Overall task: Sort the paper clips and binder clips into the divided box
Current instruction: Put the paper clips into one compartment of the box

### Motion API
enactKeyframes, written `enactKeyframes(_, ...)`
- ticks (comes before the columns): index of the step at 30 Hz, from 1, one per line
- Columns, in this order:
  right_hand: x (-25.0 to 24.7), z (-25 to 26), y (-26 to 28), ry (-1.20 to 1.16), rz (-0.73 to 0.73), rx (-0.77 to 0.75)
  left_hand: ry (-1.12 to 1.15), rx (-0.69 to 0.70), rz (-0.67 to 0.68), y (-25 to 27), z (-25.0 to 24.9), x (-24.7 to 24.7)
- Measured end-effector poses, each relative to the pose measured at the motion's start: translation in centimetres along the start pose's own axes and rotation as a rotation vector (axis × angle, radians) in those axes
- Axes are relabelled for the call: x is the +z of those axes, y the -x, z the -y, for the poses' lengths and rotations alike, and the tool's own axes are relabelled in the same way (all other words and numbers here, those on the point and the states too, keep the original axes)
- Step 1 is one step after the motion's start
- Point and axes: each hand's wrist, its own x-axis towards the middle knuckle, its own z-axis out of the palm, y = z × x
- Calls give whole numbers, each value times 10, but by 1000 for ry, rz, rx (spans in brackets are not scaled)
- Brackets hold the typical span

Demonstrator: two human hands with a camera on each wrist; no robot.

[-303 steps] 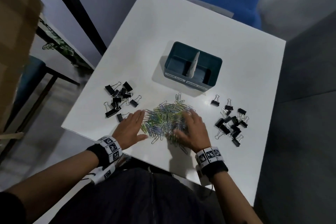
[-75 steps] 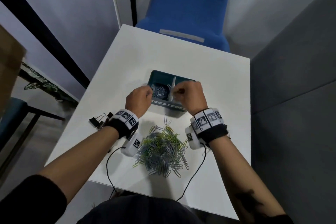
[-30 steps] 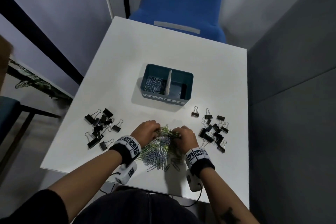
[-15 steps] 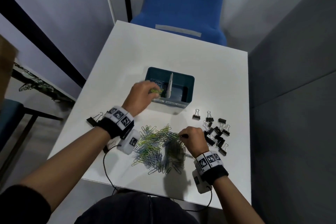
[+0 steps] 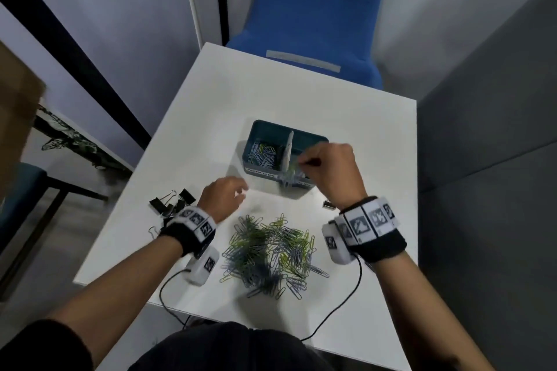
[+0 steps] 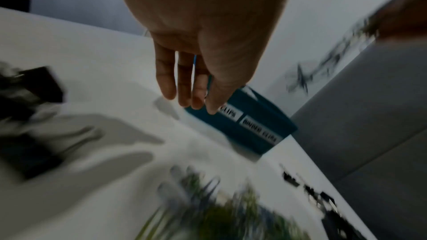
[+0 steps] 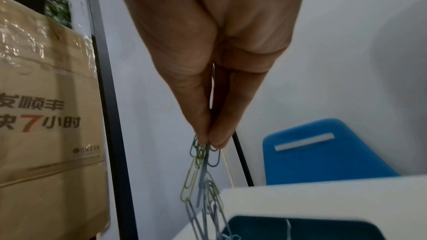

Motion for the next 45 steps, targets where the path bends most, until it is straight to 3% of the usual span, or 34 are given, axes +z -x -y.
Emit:
enactKeyframes(5,4,19,-59,82,-85,-60,-166,-103,212,47,17,31)
enactKeyframes(11,44,2,-69,190,119,25,-231,-65,317,70,21,54)
enactKeyframes(15,70,-25,-28,186,180,27,-244,-24,357,73,15,62)
enactKeyframes(21,104,-89,72,257,473,249,-283,73,431,81,11,70)
enactKeyframes(26,124,-123,133,319,585,427,-346,154,438,84,17,71)
enactKeyframes(31,148,-111,143,169,546,446,-270,154,416,82,0,83)
enactKeyframes(36,164,-87,124,162,502,366,-245,161,381,71,-19,92)
enactKeyframes(45,160,-89,108,56,370,393,-40,121,264,51,-16,79)
